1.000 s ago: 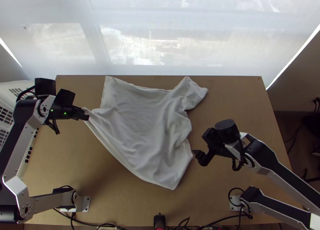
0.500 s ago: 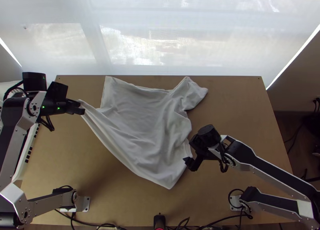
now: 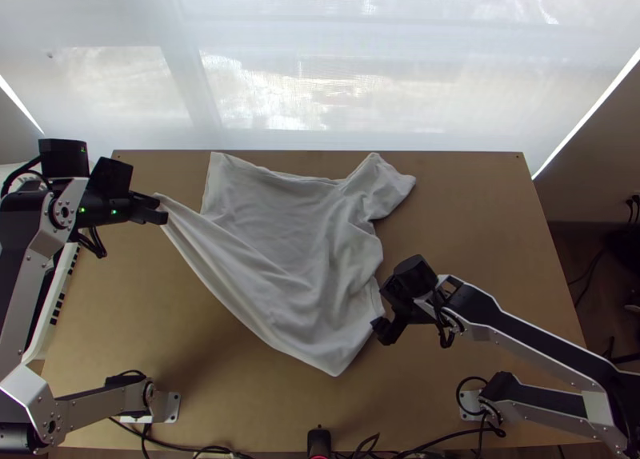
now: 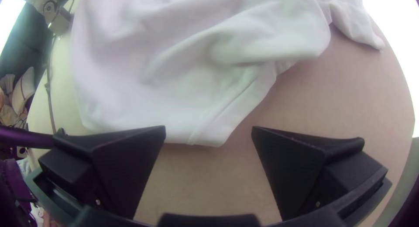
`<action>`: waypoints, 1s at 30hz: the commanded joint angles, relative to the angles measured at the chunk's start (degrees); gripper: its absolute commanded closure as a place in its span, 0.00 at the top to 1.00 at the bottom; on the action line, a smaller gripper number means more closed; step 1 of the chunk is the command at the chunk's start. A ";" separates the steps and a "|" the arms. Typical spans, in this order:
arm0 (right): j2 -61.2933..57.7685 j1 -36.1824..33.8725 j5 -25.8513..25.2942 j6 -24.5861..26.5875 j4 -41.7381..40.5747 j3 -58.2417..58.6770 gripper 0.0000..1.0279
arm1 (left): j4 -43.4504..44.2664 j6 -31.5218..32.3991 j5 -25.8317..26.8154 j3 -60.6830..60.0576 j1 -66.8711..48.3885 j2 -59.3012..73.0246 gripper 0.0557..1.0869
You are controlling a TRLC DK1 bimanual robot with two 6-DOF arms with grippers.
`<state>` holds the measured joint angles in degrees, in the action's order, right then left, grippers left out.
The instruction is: Fold the t-shirt
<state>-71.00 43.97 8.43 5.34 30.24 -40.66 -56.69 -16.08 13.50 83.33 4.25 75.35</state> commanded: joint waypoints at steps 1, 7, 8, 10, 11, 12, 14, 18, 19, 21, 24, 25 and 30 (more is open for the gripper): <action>-2.12 -0.20 0.45 0.37 -1.32 0.15 0.85 | 0.08 -0.18 0.04 0.34 -0.03 0.23 0.03; -5.11 0.95 2.38 0.46 -2.82 -0.03 0.76 | 0.00 -0.36 0.04 0.34 0.06 0.06 0.03; -5.55 1.03 3.00 0.63 -2.82 -0.29 0.71 | 0.00 -0.36 0.04 0.34 0.06 0.06 0.03; -6.43 1.03 4.14 0.98 -2.99 -0.56 0.61 | 0.00 -0.36 0.04 0.34 0.06 0.06 0.03; -6.78 1.12 4.67 1.34 -2.99 -0.56 0.56 | 0.00 -0.36 0.04 0.34 0.06 0.06 0.03; -7.04 1.12 5.11 1.51 -3.26 -0.56 0.51 | 0.00 -0.36 0.04 0.34 0.06 0.06 0.03; -7.40 1.12 5.90 2.13 -3.34 -0.56 0.40 | 0.00 -0.36 0.04 0.34 0.06 0.06 0.03; -7.48 1.03 6.69 3.01 -3.61 -0.64 0.10 | 0.00 -0.36 0.04 0.34 0.14 -0.03 0.03; -7.48 0.95 6.60 3.27 -3.61 -0.82 0.03 | 0.00 -0.45 0.04 0.34 0.14 -0.03 0.03; -7.04 0.16 6.60 3.27 -3.61 -0.91 0.03 | 0.00 -0.45 0.04 0.43 0.14 -0.12 0.03; -5.20 -1.43 6.60 3.53 -3.52 -1.00 0.03 | -0.09 -0.54 0.04 0.43 0.41 -0.38 0.03; -4.32 -1.95 6.60 3.62 -3.52 -1.00 0.03 | -0.18 -0.54 0.04 0.43 0.49 -0.47 0.03; 0.69 -6.61 6.60 4.41 0.96 -4.42 0.03 | -1.67 -1.24 0.21 1.05 0.41 -1.70 0.03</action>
<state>-75.02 41.91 14.87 9.04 27.55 -42.22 -57.25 -16.53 13.52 83.81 4.58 74.81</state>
